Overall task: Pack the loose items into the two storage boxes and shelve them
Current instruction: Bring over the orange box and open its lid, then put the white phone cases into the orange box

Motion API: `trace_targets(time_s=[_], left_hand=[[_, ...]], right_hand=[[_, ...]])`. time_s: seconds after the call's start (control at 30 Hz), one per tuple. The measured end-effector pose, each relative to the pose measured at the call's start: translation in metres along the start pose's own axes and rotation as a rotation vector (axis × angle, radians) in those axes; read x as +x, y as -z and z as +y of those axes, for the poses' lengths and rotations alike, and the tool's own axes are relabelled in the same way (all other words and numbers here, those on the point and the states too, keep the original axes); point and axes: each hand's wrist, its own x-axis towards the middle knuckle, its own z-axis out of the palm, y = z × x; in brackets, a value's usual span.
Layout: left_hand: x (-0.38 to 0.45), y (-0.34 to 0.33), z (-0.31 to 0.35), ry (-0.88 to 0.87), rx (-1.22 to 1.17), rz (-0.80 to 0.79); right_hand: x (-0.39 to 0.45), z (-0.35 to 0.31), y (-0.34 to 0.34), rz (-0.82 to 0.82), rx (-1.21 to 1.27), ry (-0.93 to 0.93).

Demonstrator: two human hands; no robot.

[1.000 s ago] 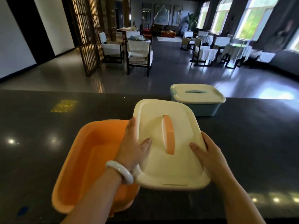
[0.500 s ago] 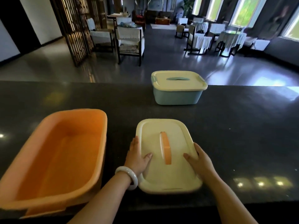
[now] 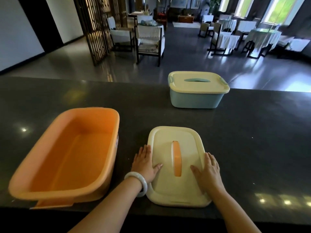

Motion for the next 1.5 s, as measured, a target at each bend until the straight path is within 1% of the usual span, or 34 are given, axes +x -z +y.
trace_targets(time_s=[0.13, 0.27, 0.33, 0.4, 0.5, 0.57, 0.67, 0.77, 0.9, 1.13, 1.23, 1.3, 1.4, 1.5], left_hand=[[-0.008, 0.015, 0.006, -0.006, -0.003, -0.015], [-0.023, 0.044, 0.016, -0.045, -0.013, -0.018], [-0.035, 0.065, 0.018, -0.070, -0.022, 0.040], [-0.048, 0.084, 0.012, -0.094, -0.026, 0.148], [-0.069, 0.111, -0.009, -0.106, -0.121, 0.302], [-0.080, 0.130, -0.027, -0.078, -0.147, 0.392], [-0.093, 0.159, -0.064, -0.025, -0.074, 0.492], [-0.112, 0.184, -0.111, 0.042, 0.002, 0.529], [-0.144, 0.212, -0.181, 0.144, 0.129, 0.519], [-0.211, 0.248, -0.307, 0.345, 0.235, 0.556], [-0.245, 0.259, -0.359, 0.447, 0.288, 0.540], [-0.267, 0.263, -0.391, 0.529, 0.326, 0.515], [-0.297, 0.265, -0.431, 0.628, 0.319, 0.491], [-0.318, 0.262, -0.463, 0.715, 0.262, 0.486]], right_hand=[[-0.001, -0.011, 0.008, 0.034, 0.002, 0.005], [-0.002, -0.048, 0.016, 0.092, 0.017, 0.073], [-0.002, -0.075, 0.017, 0.083, 0.022, 0.116], [-0.004, -0.105, 0.015, 0.062, 0.038, 0.159], [-0.010, -0.152, 0.007, 0.010, 0.064, 0.280], [-0.017, -0.185, -0.001, -0.015, 0.045, 0.373], [-0.028, -0.233, -0.018, -0.042, 0.018, 0.510], [-0.046, -0.280, -0.040, -0.114, -0.041, 0.611], [-0.074, -0.338, -0.075, -0.221, -0.150, 0.713], [-0.132, -0.458, -0.154, -0.363, -0.317, 0.949], [-0.161, -0.505, -0.196, -0.446, -0.387, 1.028], [-0.181, -0.530, -0.223, -0.471, -0.416, 1.073], [-0.209, -0.563, -0.260, -0.523, -0.449, 1.119], [-0.232, -0.588, -0.293, -0.590, -0.486, 1.149]])
